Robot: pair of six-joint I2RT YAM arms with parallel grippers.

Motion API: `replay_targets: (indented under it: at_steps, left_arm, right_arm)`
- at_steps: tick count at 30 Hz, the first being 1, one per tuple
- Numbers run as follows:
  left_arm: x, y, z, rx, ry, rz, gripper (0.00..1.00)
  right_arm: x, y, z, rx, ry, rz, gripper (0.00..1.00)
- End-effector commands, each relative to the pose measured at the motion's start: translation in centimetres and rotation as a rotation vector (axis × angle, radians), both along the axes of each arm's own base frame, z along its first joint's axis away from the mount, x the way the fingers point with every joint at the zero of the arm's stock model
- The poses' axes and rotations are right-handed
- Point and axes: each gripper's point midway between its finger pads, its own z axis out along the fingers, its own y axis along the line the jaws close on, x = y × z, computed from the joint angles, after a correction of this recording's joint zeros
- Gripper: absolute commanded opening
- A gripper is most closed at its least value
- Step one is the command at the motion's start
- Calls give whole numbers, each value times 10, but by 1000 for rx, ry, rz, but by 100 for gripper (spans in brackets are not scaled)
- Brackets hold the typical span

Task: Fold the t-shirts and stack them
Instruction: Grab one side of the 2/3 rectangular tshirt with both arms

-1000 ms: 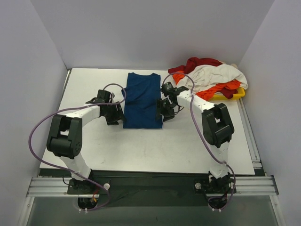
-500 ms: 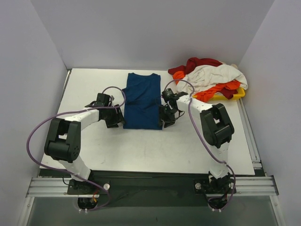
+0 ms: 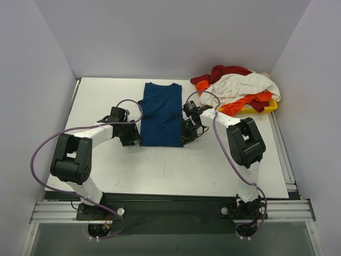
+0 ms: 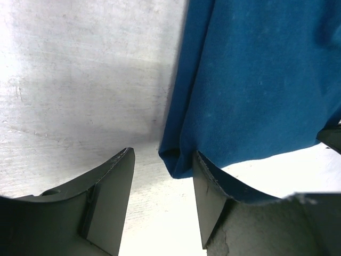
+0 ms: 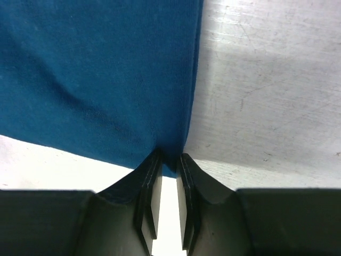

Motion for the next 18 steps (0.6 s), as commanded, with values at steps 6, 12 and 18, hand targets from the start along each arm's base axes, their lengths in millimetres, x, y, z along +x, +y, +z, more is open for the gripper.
replay_targets:
  at_steps: [6, 12, 18]
  left_arm:
    - [-3, -10, 1, -50, -20, -4, 55]
    - [-7, -16, -7, -83, 1, -7, 53]
    - [-15, -16, -18, -81, 30, -3, 37]
  right_arm:
    - [-9, 3, 5, 16, 14, 1, 16]
    - [-11, 3, 4, 16, 14, 0, 14]
    - [-12, 4, 5, 20, 15, 1, 11]
